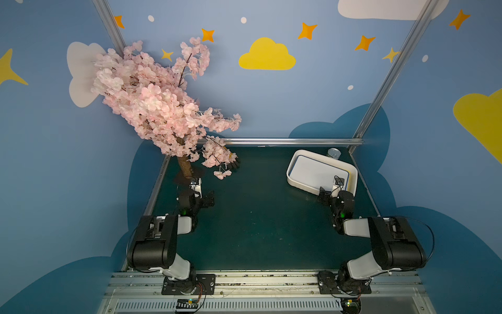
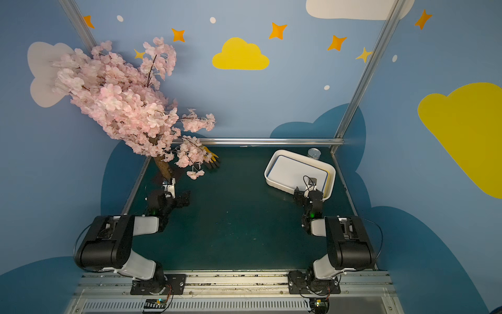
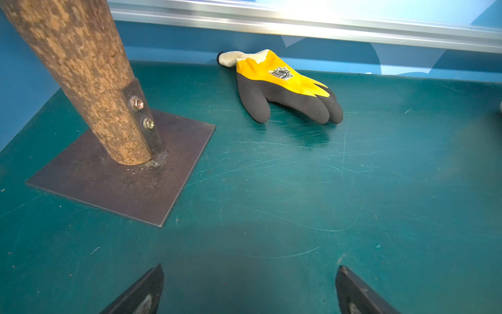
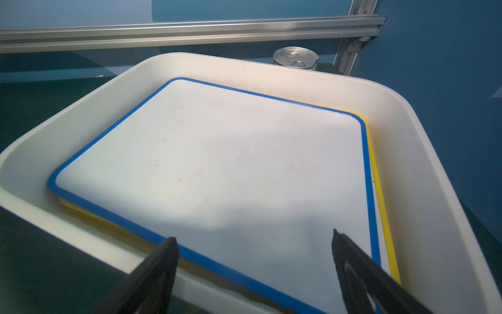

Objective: Put the whiteboard into the storage box
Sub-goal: Reset both arms

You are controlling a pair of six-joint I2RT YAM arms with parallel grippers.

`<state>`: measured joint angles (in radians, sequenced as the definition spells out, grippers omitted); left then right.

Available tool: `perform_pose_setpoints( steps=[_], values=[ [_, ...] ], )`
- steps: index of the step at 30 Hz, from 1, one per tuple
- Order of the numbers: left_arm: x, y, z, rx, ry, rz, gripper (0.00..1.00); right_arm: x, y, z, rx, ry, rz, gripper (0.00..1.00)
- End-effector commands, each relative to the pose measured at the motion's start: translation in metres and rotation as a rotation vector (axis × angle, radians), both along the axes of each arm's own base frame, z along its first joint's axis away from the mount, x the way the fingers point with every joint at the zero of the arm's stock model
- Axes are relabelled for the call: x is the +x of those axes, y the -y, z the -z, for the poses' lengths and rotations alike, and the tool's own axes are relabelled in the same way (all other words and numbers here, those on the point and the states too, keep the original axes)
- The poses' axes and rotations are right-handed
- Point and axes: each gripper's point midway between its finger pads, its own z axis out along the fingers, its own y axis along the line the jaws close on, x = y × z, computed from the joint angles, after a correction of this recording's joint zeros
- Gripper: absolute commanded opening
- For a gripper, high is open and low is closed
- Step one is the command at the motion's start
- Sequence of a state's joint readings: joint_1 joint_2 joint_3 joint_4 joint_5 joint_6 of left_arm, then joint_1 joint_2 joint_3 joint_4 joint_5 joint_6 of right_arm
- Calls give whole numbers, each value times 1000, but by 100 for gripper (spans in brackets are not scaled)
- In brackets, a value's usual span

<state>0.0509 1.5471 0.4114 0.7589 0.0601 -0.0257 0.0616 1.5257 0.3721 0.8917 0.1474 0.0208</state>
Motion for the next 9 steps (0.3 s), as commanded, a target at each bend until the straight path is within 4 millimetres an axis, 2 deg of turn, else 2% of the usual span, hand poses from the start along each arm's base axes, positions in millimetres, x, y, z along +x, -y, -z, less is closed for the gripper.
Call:
perform_pose_setpoints(
  steps=[1, 9],
  values=[
    [5, 2, -8, 10, 27, 10, 100, 2, -2, 4, -5, -24, -11, 89],
    [5, 2, -8, 19, 27, 4, 100, 1, -2, 3, -1, -24, -16, 89]
  ],
)
